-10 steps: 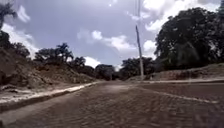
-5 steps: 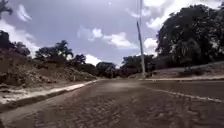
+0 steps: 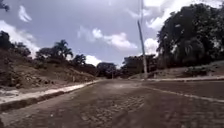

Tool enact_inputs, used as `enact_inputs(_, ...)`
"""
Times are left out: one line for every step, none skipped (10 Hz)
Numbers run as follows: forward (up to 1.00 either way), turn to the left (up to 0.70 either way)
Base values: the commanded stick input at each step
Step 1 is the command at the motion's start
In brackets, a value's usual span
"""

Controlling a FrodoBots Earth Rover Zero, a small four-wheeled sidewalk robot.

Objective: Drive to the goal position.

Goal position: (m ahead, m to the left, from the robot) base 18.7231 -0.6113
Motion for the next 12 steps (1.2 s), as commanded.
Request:
enact_inputs(0.7,0.0)
enact_inputs(0.7,0.0)
enact_inputs(0.7,0.0)
enact_inputs(0.7,0.0)
enact_inputs(0.7,0.0)
enact_inputs(0.7,0.0)
enact_inputs(0.7,0.0)
enact_inputs(0.7,0.0)
enact_inputs(0.7,0.0)
enact_inputs(0.7,-0.21)
enact_inputs(0.7,-0.09)
enact_inputs(0.7,0.0)
